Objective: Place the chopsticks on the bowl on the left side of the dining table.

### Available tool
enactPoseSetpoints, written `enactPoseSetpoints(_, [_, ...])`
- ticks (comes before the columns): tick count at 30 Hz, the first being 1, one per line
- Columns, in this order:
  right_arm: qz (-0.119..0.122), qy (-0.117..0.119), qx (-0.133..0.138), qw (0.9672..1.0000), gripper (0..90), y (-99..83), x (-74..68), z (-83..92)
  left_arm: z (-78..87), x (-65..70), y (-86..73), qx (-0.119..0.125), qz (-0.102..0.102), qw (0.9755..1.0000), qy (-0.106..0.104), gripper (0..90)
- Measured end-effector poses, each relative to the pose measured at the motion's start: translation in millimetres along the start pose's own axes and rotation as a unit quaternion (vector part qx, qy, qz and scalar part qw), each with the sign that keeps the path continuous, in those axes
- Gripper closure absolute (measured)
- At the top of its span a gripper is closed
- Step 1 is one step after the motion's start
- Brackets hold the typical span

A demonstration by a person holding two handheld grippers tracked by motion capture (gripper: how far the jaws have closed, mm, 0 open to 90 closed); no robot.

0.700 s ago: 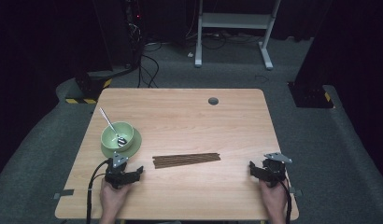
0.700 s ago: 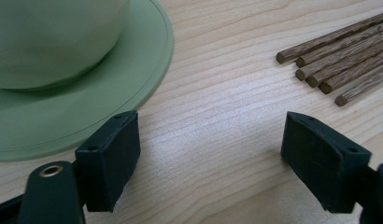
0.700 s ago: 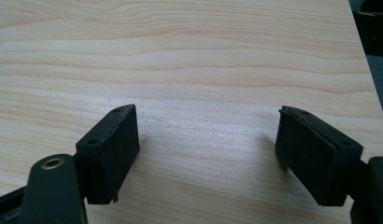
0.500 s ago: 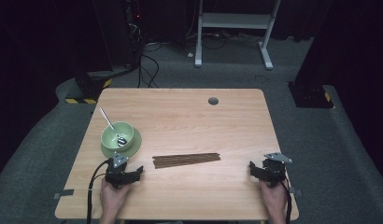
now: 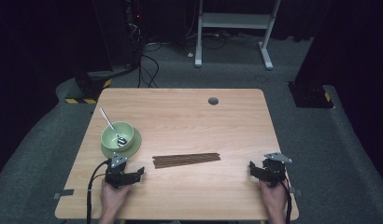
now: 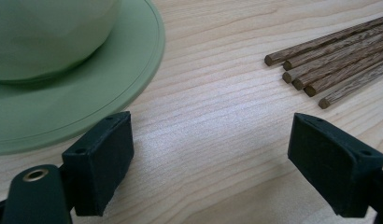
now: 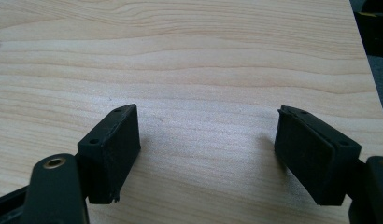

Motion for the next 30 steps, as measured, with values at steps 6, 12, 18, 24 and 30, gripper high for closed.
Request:
enactPoseSetpoints(6, [0.000,0.000,0.000,1.0000,22.2,0.0,0.0,0.0,0.0,1.5,0.2,-0.002,-0.007,1.0000,0.006,16.4])
enactPoseSetpoints(12, [0.000,0.000,0.000,1.0000,22.2,0.0,0.0,0.0,1.7,3.3,3.5,0.001,-0.006,0.9999,-0.010,19.2])
enactPoseSetpoints(18, [0.000,0.000,0.000,1.0000,22.3,-0.1,-0.1,0.1,4.5,9.4,16.1,0.007,-0.022,0.9994,-0.025,20.1])
enactPoseSetpoints(24, [-0.003,-0.001,0.000,1.0000,22.3,0.0,-0.2,0.0,5.9,10.8,30.9,0.019,-0.035,0.9983,-0.043,21.5])
enactPoseSetpoints(30, [-0.001,-0.001,0.000,1.0000,22.4,0.1,-0.1,0.0,6.5,18.0,39.3,0.026,-0.041,0.9966,-0.067,21.7])
Point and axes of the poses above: each handheld gripper's, and its own axes: z roughly backward along the jaws, y roughly out of its top, x roughly to its right, the point moved 5 cm from there along -z, roughly forward along the jaws, and after that the axes turned 12 degrees about -z, right-handed, at the moved point
